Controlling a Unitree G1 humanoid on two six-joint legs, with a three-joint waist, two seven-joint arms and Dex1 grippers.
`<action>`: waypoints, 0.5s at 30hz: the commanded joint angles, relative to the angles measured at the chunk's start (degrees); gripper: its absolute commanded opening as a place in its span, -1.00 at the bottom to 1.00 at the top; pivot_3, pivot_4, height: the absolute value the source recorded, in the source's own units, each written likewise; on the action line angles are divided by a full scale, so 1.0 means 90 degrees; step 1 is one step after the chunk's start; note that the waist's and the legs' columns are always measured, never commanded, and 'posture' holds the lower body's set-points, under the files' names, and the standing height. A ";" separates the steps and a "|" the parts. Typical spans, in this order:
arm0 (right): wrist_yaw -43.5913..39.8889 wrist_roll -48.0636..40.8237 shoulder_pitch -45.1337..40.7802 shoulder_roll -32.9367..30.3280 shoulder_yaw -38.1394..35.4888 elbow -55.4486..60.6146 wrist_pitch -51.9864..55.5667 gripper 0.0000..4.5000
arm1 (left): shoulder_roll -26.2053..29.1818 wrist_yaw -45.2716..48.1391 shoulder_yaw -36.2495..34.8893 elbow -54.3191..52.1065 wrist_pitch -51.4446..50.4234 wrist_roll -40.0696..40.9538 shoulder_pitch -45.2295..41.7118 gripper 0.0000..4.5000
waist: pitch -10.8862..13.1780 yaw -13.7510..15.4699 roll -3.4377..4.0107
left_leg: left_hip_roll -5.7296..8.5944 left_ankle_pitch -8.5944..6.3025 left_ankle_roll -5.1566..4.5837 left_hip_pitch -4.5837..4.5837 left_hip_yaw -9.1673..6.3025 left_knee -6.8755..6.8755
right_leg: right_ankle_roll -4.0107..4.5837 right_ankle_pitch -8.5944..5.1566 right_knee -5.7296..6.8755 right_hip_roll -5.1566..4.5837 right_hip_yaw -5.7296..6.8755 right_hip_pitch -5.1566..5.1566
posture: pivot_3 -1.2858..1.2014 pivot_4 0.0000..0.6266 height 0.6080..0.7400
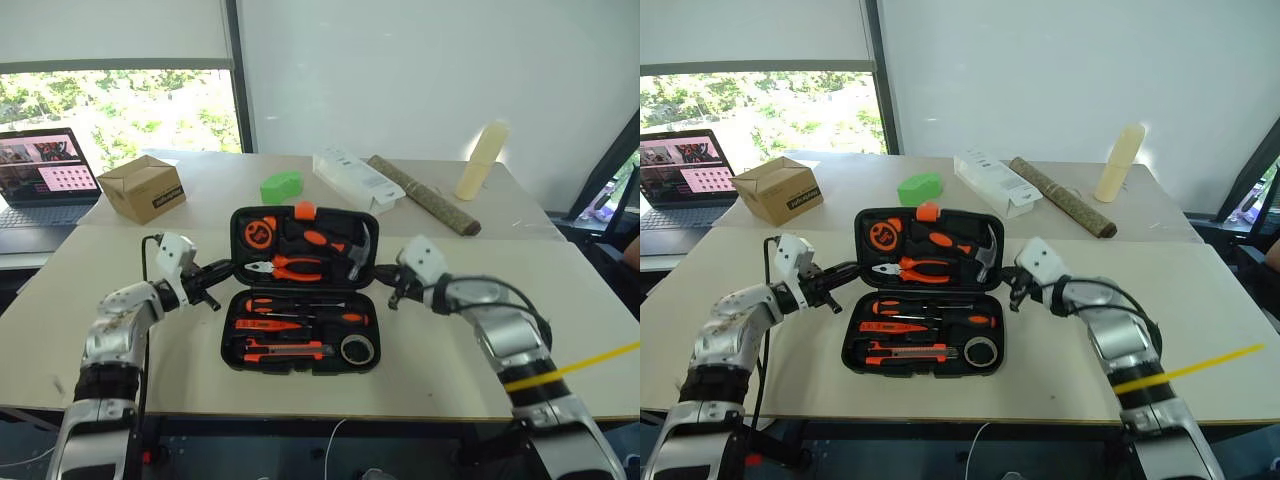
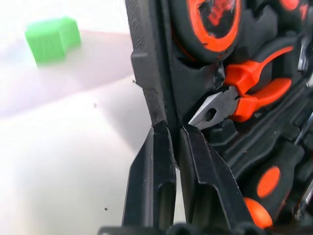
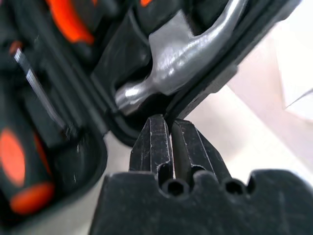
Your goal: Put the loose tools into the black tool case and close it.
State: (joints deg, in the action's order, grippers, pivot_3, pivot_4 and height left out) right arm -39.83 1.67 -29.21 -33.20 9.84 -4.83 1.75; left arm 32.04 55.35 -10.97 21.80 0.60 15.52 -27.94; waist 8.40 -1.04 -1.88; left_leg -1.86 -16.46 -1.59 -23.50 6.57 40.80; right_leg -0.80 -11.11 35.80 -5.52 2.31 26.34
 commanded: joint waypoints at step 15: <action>0.1948 0.2150 0.1498 -0.1438 -0.0235 -0.0953 -0.4245 -0.44 | 0.1374 0.1033 0.0876 0.0731 0.5395 -0.1017 0.1300 -1.00 | -0.0001 0.0037 0.0000 | -0.0011 -0.0030 -0.0052 0.0134 0.0008 0.0001 | 0.0002 -0.0007 -0.0014 -0.0002 -0.0012 -0.0126 | 0.03 -0.52 1.00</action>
State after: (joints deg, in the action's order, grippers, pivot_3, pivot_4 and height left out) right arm -23.47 20.35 -15.70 -44.78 9.95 -12.54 -33.90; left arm 42.13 62.05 -4.29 25.38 45.22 7.82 -16.88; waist 8.39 -0.71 -1.88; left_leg -2.00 -16.81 -2.18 -22.20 6.65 40.79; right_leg -0.78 -11.19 35.67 -5.55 2.20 25.12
